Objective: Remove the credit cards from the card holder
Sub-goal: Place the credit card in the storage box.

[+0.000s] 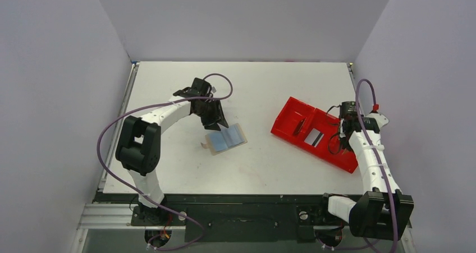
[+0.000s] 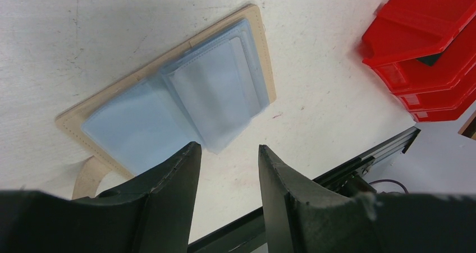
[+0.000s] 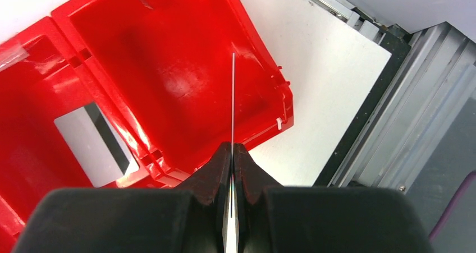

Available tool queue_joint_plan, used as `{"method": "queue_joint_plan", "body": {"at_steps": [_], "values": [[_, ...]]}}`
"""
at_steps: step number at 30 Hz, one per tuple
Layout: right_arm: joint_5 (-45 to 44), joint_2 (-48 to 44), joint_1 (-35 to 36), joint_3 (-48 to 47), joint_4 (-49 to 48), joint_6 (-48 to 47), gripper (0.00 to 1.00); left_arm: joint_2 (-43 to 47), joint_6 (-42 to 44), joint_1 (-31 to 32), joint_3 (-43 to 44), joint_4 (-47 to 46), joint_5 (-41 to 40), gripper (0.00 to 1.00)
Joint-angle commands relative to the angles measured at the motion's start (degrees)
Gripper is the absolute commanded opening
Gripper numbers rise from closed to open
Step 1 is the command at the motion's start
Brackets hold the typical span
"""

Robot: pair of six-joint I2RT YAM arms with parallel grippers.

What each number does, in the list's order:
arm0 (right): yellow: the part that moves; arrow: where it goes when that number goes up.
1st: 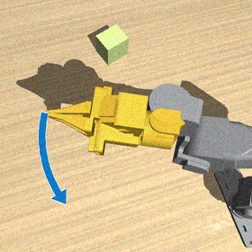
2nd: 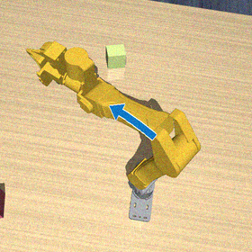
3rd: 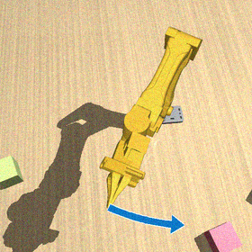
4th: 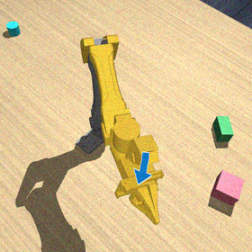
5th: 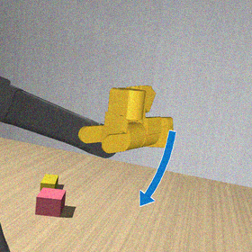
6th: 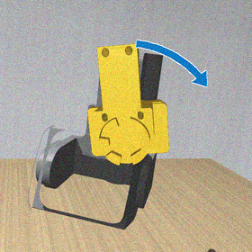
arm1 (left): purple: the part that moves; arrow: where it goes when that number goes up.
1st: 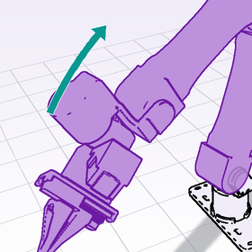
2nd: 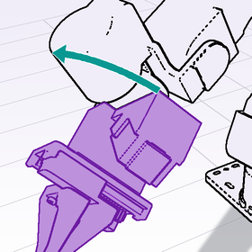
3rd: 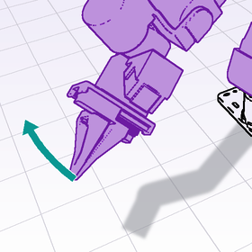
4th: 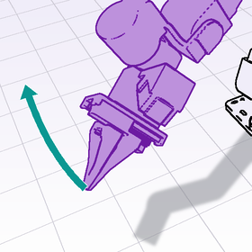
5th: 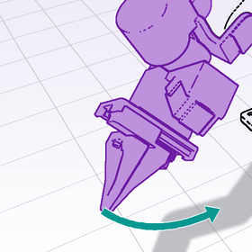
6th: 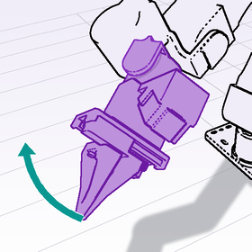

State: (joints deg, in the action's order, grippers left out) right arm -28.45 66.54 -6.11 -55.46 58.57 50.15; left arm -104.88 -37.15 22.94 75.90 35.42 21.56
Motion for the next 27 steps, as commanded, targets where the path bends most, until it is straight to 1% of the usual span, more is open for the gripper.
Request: {"method": "queue_joint_plan", "body": {"at_steps": [1,7,9,10,11,12,13,14,16,19,27], "values": [[-3.97,0.99,-0.08,1.14,-1.92,-0.49,0.00,0.72,0.26,0.26,1.43,0.11,1.65,0.40],[-2.44,4.82,-0.28,1.60,-7.26,-1.47,0.00,1.73,0.13,0.26,1.45,0.18,1.81,0.40],[-2.31,6.44,-0.45,1.58,-8.49,-1.75,0.03,2.06,0.14,0.29,1.45,0.22,1.73,0.40],[-2.34,6.91,-0.52,1.43,-8.96,-1.73,0.09,2.19,0.14,0.27,1.45,0.21,1.73,0.40],[-2.28,7.63,-0.50,1.38,-9.15,-1.84,0.13,2.37,0.10,0.27,1.45,0.19,1.73,0.40],[-2.02,7.81,-0.44,1.33,-9.63,-1.91,0.23,2.52,0.13,0.26,1.49,0.22,1.77,0.40],[-1.95,8.01,-0.42,1.20,-9.79,-2.08,0.28,2.63,0.14,0.26,1.50,0.20,1.80,0.40],[-1.76,8.04,-0.40,0.94,-10.03,-2.21,0.37,2.69,0.03,0.26,1.56,0.07,1.92,0.40],[-1.38,8.27,-0.29,0.19,-10.15,-2.73,0.47,2.93,-0.18,0.26,1.58,-0.13,2.13,0.40],[-1.15,8.55,0.16,-1.21,-9.81,-3.28,0.55,3.27,-0.42,0.26,1.54,-0.39,2.22,0.40],[0.66,5.87,2.97,-2.86,-9.29,-3.87,0.60,4.98,-0.50,0.49,0.94,-1.02,1.47,0.40]]}}
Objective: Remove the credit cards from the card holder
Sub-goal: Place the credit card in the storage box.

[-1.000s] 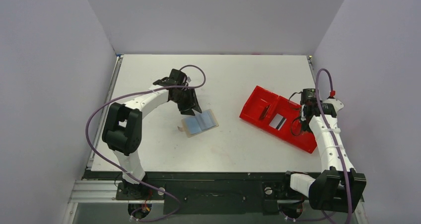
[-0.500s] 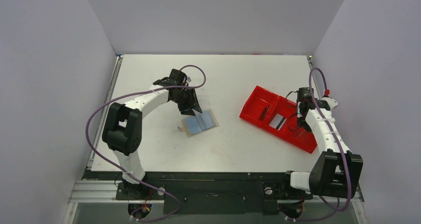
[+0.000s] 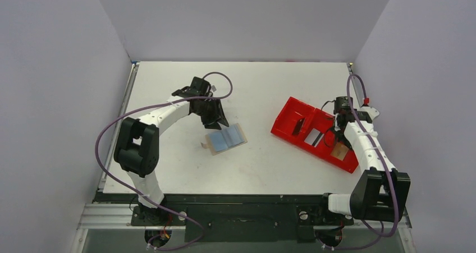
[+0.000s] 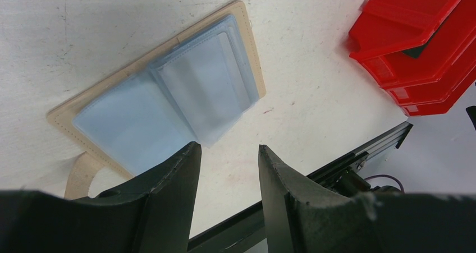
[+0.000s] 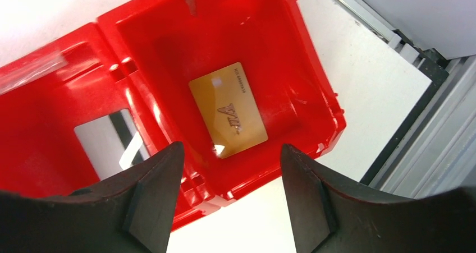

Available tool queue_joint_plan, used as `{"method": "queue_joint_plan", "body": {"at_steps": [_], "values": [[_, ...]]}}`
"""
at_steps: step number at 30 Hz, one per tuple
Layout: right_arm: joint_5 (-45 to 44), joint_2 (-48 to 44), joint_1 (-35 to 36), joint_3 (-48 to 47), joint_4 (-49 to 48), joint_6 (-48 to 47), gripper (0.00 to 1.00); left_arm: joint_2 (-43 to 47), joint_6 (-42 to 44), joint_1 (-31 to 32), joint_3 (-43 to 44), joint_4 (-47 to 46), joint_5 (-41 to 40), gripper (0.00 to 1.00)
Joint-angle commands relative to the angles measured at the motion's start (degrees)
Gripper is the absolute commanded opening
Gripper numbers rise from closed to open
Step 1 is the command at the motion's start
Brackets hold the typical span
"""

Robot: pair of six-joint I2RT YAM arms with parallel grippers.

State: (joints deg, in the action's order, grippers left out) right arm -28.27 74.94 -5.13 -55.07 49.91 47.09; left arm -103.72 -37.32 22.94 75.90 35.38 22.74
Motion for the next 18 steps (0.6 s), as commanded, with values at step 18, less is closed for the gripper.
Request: {"method": "queue_joint_plan", "body": {"at_steps": [18], "values": [[2.34,-0.35,30.90,-12.04,-10.27,-2.47,0.65,11.54,-1.90,0.79,-7.38,-2.93,-8.83,0.40]]}}
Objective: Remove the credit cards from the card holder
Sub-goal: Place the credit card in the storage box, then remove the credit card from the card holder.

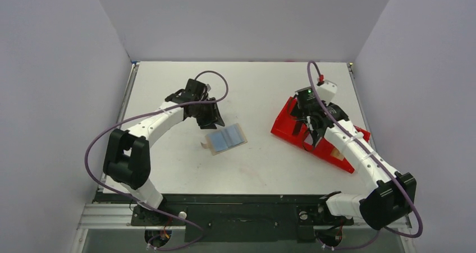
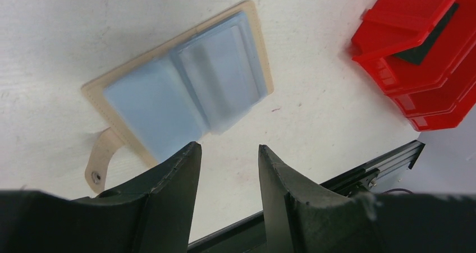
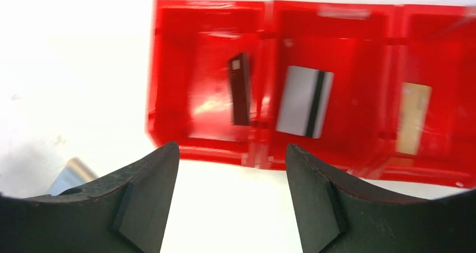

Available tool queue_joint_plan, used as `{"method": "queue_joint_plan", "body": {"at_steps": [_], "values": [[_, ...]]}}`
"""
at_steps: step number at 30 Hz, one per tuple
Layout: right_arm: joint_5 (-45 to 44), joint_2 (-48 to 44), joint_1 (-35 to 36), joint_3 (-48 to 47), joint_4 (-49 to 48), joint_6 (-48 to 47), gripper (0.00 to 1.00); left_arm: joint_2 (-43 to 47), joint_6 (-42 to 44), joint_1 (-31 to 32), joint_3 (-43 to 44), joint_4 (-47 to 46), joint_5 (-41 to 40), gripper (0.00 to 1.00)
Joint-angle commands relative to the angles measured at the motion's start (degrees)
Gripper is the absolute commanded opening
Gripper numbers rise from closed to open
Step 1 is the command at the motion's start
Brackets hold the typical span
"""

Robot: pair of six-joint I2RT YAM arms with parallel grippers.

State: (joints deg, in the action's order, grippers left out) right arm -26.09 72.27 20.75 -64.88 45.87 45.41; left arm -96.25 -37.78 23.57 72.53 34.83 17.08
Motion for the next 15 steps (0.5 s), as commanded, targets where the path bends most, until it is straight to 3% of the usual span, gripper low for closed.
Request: {"method": "queue_joint_plan", "body": {"at_steps": [1,7,15], "values": [[0.42,2.82,6.92,-2.47,-7.70,-0.77,0.65,4.78,-1.65,0.16,-4.74,-2.96,-3.40,0.40],[3.49,7.52,12.68,-2.88,-13.65,-0.64,0.65,4.52,-2.89,0.16,-7.96,-5.48,-5.31,0.40],[7.23,12.09,14.83,-2.69,-17.92,-0.91,0.64,2.05,-5.74,1.43,-9.09,-9.31,-7.14,0.40]]}}
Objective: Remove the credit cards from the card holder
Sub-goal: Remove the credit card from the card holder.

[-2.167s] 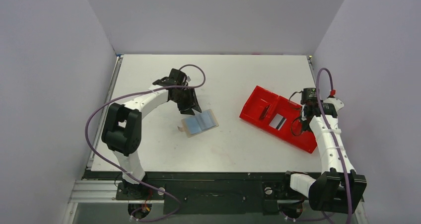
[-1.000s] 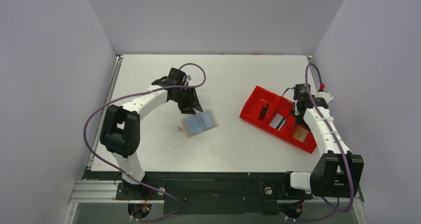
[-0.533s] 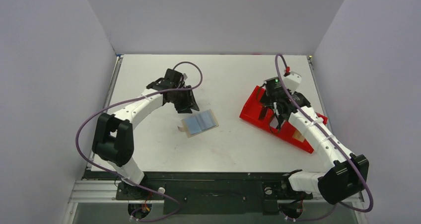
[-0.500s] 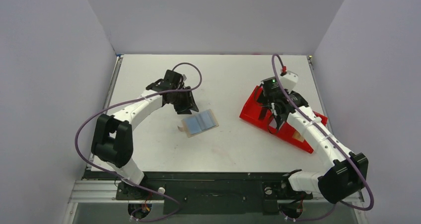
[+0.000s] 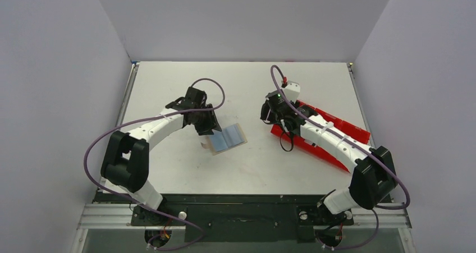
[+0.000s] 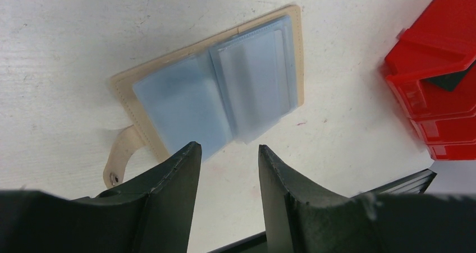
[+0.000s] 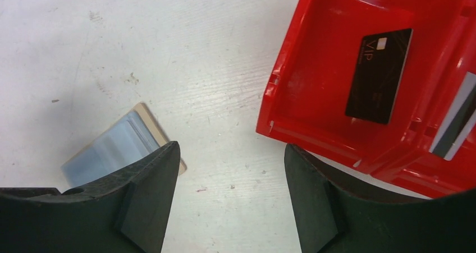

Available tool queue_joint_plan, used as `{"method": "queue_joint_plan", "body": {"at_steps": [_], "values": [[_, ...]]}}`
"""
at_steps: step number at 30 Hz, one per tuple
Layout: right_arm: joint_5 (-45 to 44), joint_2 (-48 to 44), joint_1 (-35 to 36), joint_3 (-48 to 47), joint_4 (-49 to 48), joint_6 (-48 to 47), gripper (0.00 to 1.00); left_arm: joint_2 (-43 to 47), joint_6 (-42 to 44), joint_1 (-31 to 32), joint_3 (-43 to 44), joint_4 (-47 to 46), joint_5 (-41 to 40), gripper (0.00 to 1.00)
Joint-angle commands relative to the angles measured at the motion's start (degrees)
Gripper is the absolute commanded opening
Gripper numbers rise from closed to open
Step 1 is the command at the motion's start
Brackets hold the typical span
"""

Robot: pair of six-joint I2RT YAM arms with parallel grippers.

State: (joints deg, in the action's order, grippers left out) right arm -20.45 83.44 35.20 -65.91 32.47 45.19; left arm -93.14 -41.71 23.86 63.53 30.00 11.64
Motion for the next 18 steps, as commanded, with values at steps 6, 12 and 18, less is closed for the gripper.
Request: {"method": "queue_joint_plan", "body": {"at_steps": [6,12,18], "values": [[2.97,3.14,0.41,-2.34,-5.86,-1.59,0.64,-3.01,-3.27,2.40,-0.78,-6.51,-4.06,0.40],[5.21,5.81,0.49,-3.04,-7.15,-1.67,0.63,-4.42,-3.30,2.55,-0.83,-8.70,-3.87,0.39],[6.38,7.73,0.60,-3.98,-7.39,-1.94,0.62,-6.19,-2.95,2.69,-0.62,-7.98,-6.25,0.39]]}}
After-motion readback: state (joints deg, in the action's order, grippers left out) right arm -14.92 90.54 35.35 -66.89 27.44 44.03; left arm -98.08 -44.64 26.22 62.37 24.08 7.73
